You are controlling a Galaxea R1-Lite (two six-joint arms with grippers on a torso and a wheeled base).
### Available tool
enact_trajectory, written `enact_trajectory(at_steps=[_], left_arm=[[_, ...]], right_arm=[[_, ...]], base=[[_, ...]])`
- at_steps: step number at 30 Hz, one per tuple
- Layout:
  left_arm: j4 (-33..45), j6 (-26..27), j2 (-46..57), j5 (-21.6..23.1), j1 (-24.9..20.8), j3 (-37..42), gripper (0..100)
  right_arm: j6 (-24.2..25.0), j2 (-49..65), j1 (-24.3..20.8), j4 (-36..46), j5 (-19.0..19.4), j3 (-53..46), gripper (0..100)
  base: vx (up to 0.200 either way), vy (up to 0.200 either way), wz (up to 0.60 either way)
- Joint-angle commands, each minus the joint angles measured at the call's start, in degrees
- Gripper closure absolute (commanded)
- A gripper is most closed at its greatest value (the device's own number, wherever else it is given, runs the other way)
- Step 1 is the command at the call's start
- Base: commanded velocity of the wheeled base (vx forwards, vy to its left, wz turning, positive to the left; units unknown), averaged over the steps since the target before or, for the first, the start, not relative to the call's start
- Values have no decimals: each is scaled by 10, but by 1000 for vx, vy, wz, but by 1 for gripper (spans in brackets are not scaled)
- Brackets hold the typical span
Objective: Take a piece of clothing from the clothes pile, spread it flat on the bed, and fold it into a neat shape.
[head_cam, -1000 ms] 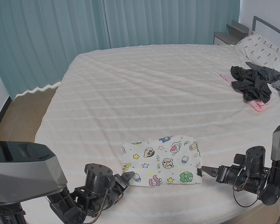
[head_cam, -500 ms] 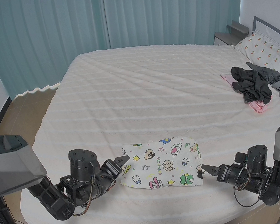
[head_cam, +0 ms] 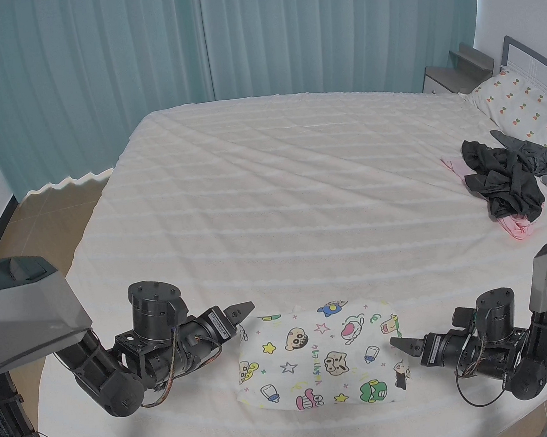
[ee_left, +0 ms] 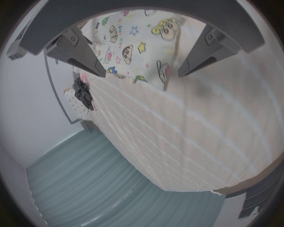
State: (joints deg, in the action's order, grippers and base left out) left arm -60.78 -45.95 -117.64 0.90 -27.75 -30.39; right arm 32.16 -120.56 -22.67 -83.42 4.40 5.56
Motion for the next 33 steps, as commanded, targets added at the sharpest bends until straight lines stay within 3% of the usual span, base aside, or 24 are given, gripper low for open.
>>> enact_trajectory(at_steps=[1,5,8,9,10,13,33], left_arm=[[8,64,-7,53,45,9,0],[30,108,-6,103,68,16,0],[66,144,-6,182,84,20,0],[66,144,-6,182,84,20,0],[77,152,-8,209,87,21,0],[76,154,-22,238,90,15,0],[72,154,-103,280,67,-43,0]], right_arm=[[-32,-34,8,24,13,16,0],[-41,-58,14,24,15,30,0],[-42,-72,32,25,51,39,0],[-42,-72,32,25,51,39,0],[-39,-72,42,25,93,33,0],[-39,-78,61,25,126,36,0],[-38,-118,44,36,185,88,0]], base=[[0,0,0],[0,0,0],[0,0,0],[0,0,0],[0,0,0],[0,0,0],[0,0,0]])
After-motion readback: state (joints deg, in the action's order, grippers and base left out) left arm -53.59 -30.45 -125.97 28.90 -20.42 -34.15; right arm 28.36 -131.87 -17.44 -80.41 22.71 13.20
